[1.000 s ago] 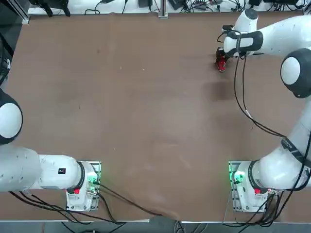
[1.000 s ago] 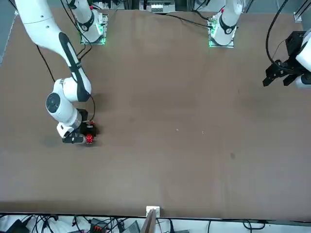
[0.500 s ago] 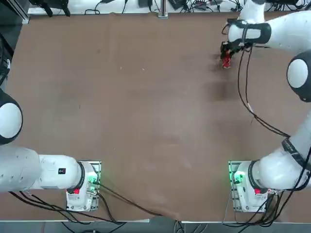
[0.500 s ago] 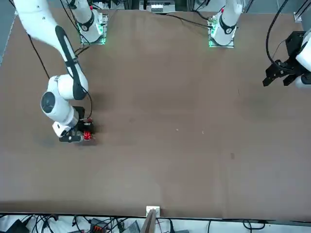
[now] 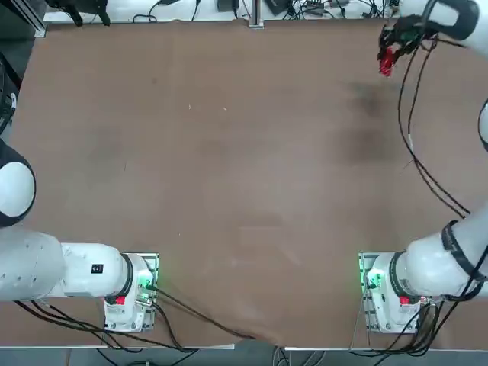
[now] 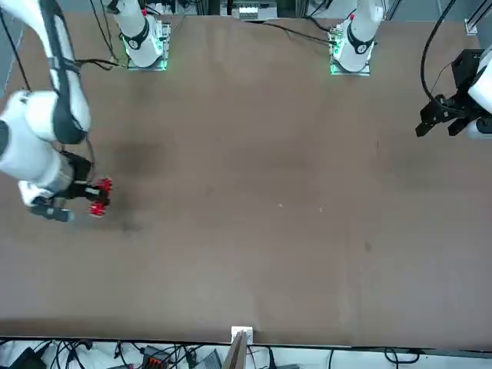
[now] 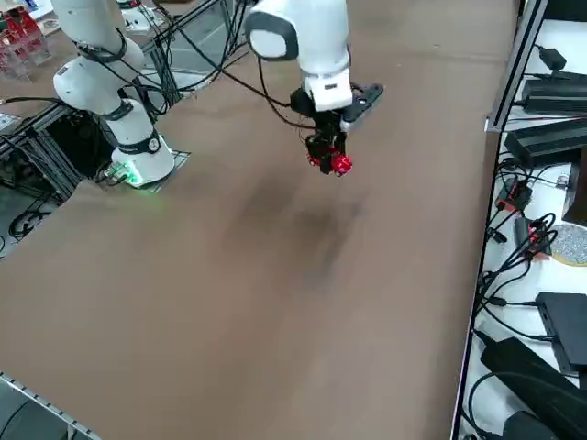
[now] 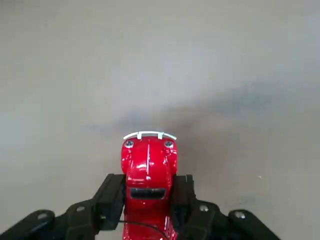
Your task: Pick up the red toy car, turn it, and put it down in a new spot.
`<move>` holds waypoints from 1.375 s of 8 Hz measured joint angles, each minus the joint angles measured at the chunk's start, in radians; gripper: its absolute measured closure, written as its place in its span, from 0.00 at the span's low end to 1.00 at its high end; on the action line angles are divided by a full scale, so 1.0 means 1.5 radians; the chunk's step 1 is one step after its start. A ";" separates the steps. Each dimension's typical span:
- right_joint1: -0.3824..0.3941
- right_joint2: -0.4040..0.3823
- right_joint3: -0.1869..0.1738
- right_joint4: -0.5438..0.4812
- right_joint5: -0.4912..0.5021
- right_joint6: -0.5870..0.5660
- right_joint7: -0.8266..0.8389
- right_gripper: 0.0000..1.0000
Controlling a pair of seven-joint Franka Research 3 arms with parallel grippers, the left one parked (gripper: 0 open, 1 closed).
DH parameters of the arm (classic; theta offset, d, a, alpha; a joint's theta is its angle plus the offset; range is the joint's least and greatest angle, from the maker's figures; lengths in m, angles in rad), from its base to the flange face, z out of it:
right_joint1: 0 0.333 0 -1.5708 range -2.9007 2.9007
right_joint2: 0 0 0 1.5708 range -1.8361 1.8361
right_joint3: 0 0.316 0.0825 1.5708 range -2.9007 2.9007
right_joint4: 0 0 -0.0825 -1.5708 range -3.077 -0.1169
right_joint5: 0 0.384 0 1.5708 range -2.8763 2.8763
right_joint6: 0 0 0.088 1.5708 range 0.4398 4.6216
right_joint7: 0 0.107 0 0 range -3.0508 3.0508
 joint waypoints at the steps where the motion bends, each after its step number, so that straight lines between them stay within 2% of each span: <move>1: -0.019 0.002 -0.001 0.013 0.000 -0.002 0.029 0.49; 3: -0.073 0.014 -0.003 0.034 0.000 -0.015 0.100 0.49; 5: -0.144 0.064 -0.004 0.069 0.000 -0.019 0.182 0.49; 7: -0.207 0.175 -0.005 0.150 0.000 0.019 0.267 0.49; 9: -0.230 0.318 -0.017 0.292 0.000 0.063 0.391 0.49; 10: -0.233 0.357 -0.024 0.335 0.000 0.073 0.435 0.49; 11: -0.242 0.373 -0.026 0.354 0.000 0.089 0.453 0.49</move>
